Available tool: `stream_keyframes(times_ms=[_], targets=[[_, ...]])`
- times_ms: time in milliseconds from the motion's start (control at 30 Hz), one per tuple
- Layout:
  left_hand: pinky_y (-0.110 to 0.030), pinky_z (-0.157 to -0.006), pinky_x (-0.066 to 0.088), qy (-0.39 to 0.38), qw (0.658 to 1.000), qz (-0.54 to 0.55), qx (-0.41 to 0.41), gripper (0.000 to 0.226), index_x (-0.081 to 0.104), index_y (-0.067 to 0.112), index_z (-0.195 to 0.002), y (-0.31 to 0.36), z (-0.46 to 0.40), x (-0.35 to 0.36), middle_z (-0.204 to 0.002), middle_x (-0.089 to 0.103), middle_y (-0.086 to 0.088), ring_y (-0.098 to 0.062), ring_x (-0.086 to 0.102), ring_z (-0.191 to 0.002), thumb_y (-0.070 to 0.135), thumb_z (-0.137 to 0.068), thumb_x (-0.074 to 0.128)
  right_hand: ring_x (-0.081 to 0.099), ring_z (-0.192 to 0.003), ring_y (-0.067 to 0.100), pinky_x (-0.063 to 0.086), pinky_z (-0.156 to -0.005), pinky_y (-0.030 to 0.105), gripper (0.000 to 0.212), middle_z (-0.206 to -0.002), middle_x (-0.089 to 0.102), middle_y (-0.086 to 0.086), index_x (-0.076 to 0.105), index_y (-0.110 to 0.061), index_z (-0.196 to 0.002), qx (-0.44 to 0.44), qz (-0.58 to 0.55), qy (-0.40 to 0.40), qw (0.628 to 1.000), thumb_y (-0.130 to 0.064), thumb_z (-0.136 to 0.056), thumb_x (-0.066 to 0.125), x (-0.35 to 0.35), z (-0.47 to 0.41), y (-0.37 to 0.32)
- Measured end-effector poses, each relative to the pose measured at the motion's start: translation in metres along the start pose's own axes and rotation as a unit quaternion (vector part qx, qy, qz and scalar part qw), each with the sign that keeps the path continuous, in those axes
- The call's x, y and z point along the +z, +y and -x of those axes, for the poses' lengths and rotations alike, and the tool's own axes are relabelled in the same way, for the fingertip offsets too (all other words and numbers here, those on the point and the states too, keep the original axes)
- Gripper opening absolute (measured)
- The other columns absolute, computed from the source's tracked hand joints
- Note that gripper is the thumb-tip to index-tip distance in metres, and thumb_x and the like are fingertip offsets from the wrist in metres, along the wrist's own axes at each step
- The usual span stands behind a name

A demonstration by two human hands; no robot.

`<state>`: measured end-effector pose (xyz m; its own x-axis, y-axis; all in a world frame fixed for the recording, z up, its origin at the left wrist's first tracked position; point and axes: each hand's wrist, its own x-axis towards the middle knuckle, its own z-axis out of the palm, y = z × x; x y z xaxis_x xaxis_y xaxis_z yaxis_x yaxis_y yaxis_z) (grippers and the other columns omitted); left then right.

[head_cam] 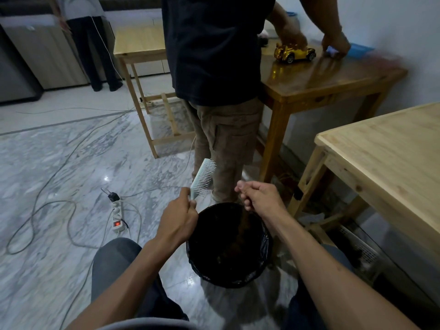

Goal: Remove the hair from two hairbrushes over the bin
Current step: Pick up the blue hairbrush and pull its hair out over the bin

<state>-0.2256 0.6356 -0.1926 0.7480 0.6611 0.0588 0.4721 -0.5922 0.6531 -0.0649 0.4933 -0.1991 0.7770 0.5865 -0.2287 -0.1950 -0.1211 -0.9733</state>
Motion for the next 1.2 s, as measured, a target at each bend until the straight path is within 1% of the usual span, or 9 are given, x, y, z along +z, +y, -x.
stream_keyframes(times_ms=[133,300,400,533,667,733,800,933,1200], targets=[[-0.04,-0.059,0.039,0.001,0.999,-0.02,0.031,0.014,0.047,0.016,-0.116,0.001,0.003,0.003,-0.076,0.06,-0.005,-0.025,0.055,-0.066,0.017,-0.102,0.044,0.057,-0.055,0.006,0.049,-0.052,0.023,0.017,-0.07,0.068,-0.007,0.077,-0.025,-0.106,0.01,0.104,-0.043,0.994,-0.036,-0.1,0.064,0.006,0.005,0.0],[-0.035,-0.057,0.032,0.012,0.996,-0.039,0.079,0.02,0.046,0.017,-0.121,0.006,0.006,0.003,-0.083,0.06,-0.004,-0.025,0.054,-0.068,0.017,-0.101,0.046,0.059,-0.054,0.005,0.049,-0.051,0.023,0.026,-0.078,0.068,-0.005,0.07,-0.023,-0.116,0.005,0.073,-0.006,0.997,-0.041,-0.099,0.064,0.023,0.005,-0.01],[-0.035,-0.055,0.029,0.012,0.996,-0.036,0.081,0.02,0.047,0.017,-0.121,0.007,0.004,0.0,-0.08,0.057,-0.003,-0.023,0.051,-0.066,0.018,-0.101,0.046,0.058,-0.053,0.005,0.049,-0.052,0.022,0.02,-0.076,0.069,-0.003,0.069,-0.026,-0.105,0.019,0.093,0.013,0.995,-0.043,-0.101,0.059,0.025,0.003,-0.017],[-0.032,-0.052,0.029,0.008,0.997,-0.01,0.075,0.014,0.047,0.02,-0.115,0.009,0.003,-0.004,-0.072,0.055,0.0,-0.016,0.05,-0.063,0.017,-0.101,0.046,0.057,-0.056,0.006,0.049,-0.053,0.022,0.025,-0.086,0.074,0.0,0.076,-0.017,-0.1,0.014,0.087,0.014,0.996,-0.035,-0.103,0.058,0.021,-0.002,-0.018],[-0.039,-0.055,0.044,-0.062,0.994,0.081,0.03,0.008,0.049,0.025,-0.106,0.013,0.003,0.001,-0.069,0.056,0.002,-0.015,0.053,-0.058,0.02,-0.101,0.046,0.067,-0.06,0.006,0.053,-0.052,0.021,0.025,-0.089,0.073,0.003,0.072,-0.02,-0.109,0.015,0.029,-0.058,0.998,-0.041,-0.097,0.068,0.021,-0.003,-0.019],[-0.048,-0.057,0.05,-0.084,0.988,0.128,0.005,0.006,0.051,0.023,-0.104,0.015,0.003,0.003,-0.069,0.06,-0.001,-0.018,0.056,-0.057,0.022,-0.1,0.046,0.067,-0.059,0.007,0.054,-0.051,0.02,0.025,-0.085,0.072,0.006,0.071,-0.015,-0.107,0.013,0.015,-0.051,0.998,-0.036,-0.094,0.073,0.023,-0.005,-0.019],[-0.048,-0.056,0.05,-0.095,0.984,0.149,-0.007,0.008,0.052,0.021,-0.107,0.018,0.003,0.006,-0.068,0.061,-0.002,-0.017,0.056,-0.056,0.024,-0.101,0.047,0.064,-0.057,0.008,0.053,-0.051,0.018,0.025,-0.078,0.071,0.008,0.072,-0.008,-0.104,0.022,-0.011,-0.022,0.999,-0.029,-0.092,0.076,0.022,-0.007,-0.019],[-0.028,-0.051,0.037,-0.064,0.996,0.044,0.036,0.023,0.049,0.023,-0.113,0.018,-0.001,0.015,-0.077,0.066,-0.001,-0.012,0.059,-0.06,0.041,-0.1,0.052,0.066,-0.054,0.008,0.053,-0.052,0.018,0.018,-0.07,0.073,0.005,0.074,-0.009,-0.088,0.034,0.015,0.017,0.999,-0.026,-0.092,0.076,0.018,-0.008,-0.019],[-0.034,-0.053,0.039,-0.031,0.992,-0.076,0.099,0.027,0.05,0.018,-0.117,0.011,-0.001,0.021,-0.077,0.064,-0.006,-0.023,0.058,-0.064,0.039,-0.101,0.048,0.062,-0.052,0.008,0.052,-0.052,0.021,0.019,-0.068,0.073,0.002,0.074,-0.01,-0.078,0.035,0.158,0.064,0.985,-0.015,-0.095,0.069,0.017,-0.005,-0.018]])
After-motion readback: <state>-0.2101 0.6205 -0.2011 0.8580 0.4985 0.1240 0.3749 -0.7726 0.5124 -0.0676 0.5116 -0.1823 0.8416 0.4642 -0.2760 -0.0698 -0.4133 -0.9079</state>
